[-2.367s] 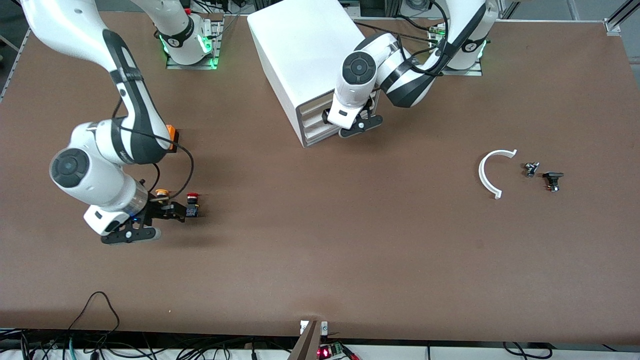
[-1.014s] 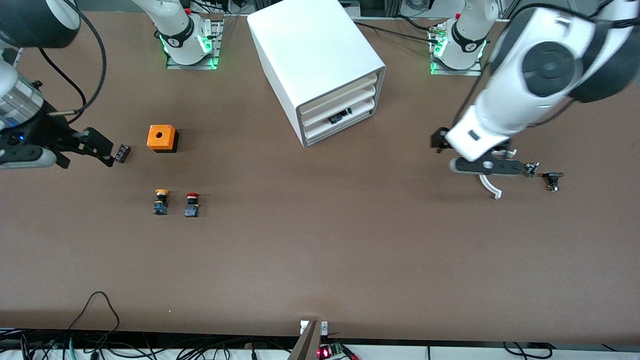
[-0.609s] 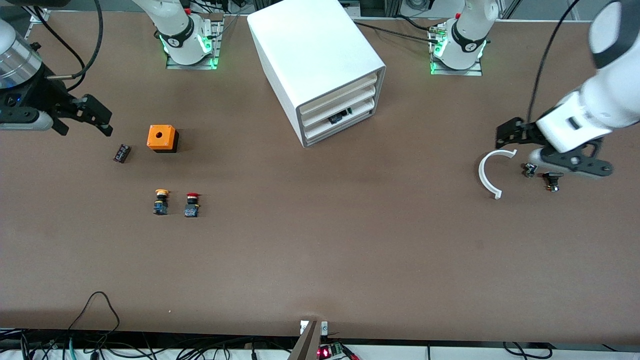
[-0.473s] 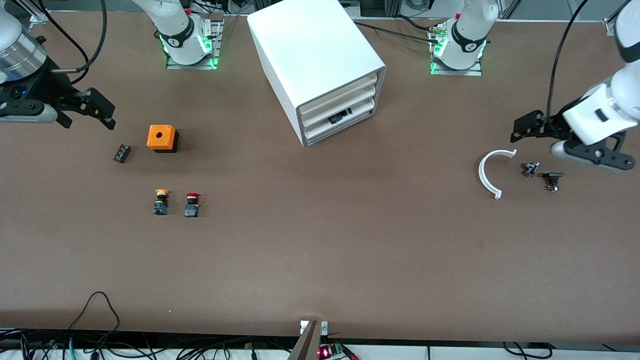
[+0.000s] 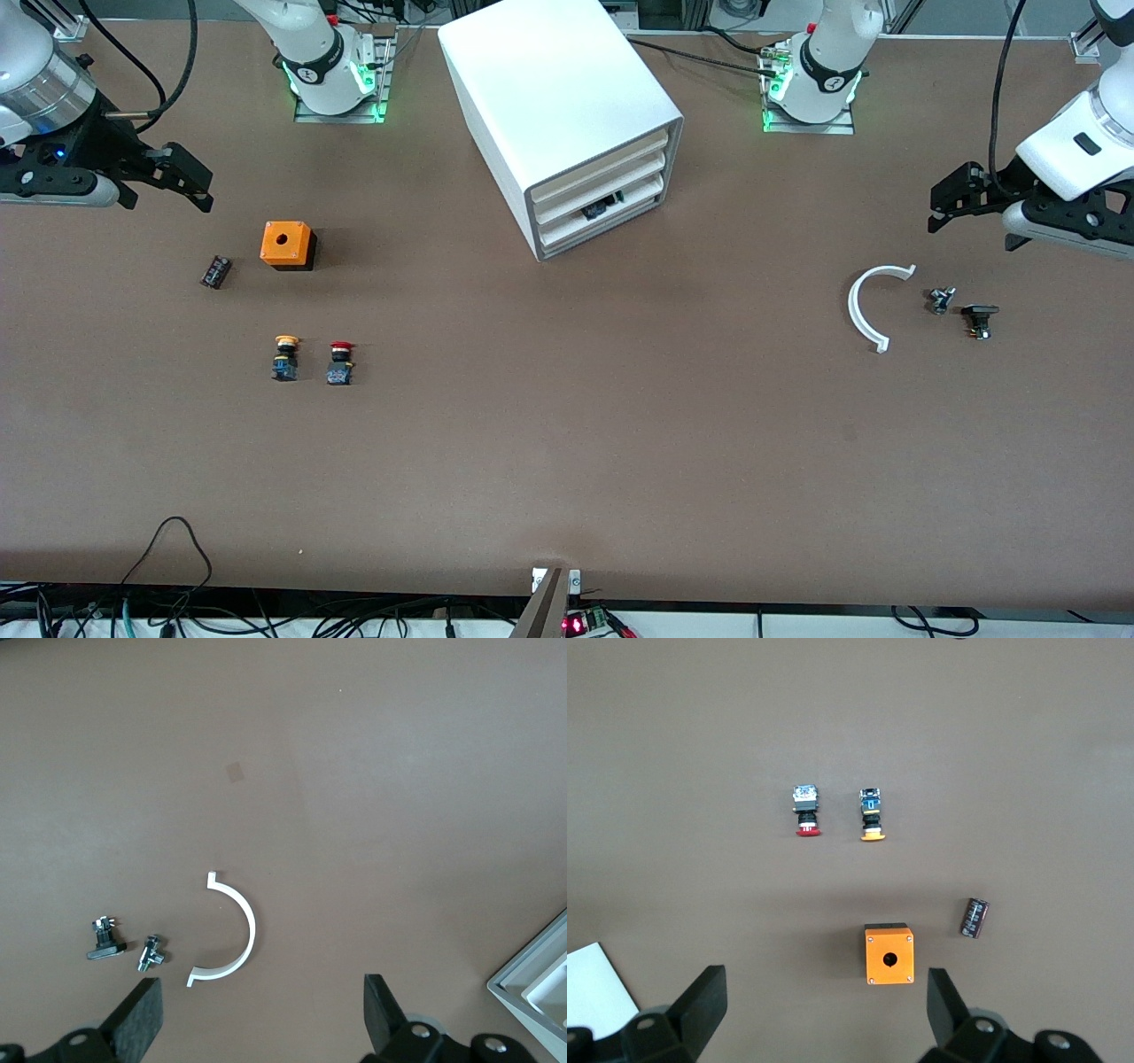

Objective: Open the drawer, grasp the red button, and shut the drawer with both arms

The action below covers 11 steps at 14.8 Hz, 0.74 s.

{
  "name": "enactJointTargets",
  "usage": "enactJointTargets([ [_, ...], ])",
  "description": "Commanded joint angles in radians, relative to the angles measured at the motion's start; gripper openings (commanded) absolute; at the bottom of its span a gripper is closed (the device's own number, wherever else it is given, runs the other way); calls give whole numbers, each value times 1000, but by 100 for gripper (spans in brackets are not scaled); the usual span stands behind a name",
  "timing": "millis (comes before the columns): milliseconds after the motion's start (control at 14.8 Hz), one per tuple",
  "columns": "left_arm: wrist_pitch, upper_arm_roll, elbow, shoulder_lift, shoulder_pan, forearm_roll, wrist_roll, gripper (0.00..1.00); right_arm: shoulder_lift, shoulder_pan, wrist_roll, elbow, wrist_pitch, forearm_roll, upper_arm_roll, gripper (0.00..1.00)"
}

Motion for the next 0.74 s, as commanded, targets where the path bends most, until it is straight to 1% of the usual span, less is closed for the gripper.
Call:
enactJointTargets([
  [0,-35,8,-19,-17,-16,26,-36,100,-13,-23,0,-11,2,8,16,100],
  [135,-67,6,-9,-17,-11,26,-41,100,-13,-23,-30,-11,11,62,13,100],
  [676,-67,6,10,-8,-8,26,-72,100,-11,-23,-32,-9,16,64,10,100],
])
